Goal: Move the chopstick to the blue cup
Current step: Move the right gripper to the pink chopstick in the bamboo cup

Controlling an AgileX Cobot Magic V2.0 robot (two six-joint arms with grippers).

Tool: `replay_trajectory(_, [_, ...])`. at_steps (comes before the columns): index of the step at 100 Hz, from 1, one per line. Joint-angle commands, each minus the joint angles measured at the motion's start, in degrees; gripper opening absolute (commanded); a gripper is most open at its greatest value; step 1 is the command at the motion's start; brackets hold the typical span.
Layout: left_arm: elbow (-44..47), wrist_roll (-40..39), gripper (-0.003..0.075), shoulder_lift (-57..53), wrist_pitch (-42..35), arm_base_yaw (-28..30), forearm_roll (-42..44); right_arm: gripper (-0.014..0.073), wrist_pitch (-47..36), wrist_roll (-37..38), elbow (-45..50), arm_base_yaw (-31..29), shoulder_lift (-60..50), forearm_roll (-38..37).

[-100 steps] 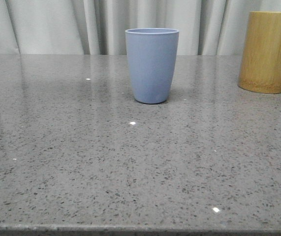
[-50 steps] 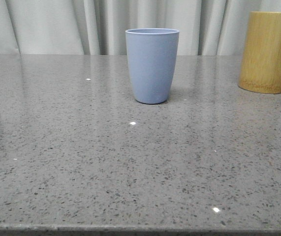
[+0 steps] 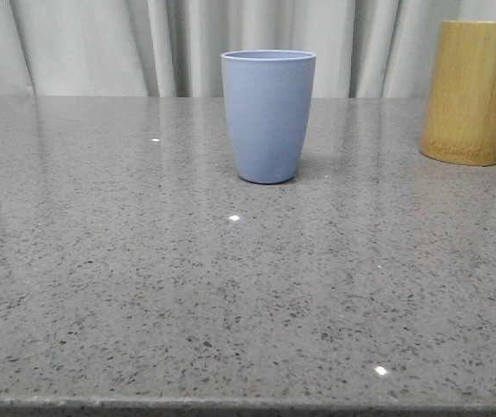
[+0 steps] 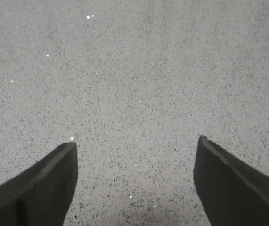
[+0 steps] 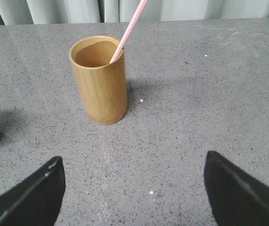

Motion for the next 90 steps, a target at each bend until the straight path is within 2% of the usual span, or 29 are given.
replay_trajectory(1, [-1.28,-0.28,0.0503,0.33,-4.22,0.07,-0.41,0.0603,-4.2,-0.19,-1.81,-0.14,0.77,-0.51])
replay_trajectory(21, [-1.28,-0.28,0.0503,0.33,-4.22,0.07,-0.41,0.0603,-6.56,-0.19,-1.81,-0.14,0.77,-0.51])
replay_trajectory(42, [-1.28,-0.28,0.0503,0.33,-4.22,0.07,-0.41,0.0603,-19.09,-0.19,-1.81,-0.14,3.65,-0.51])
replay_trajectory(90, [-1.28,-0.28,0.0503,0.33,-4.22,0.07,-0.41,0.0603,-43.53,-0.14,-0.83,-0.3,23.58,-0.51])
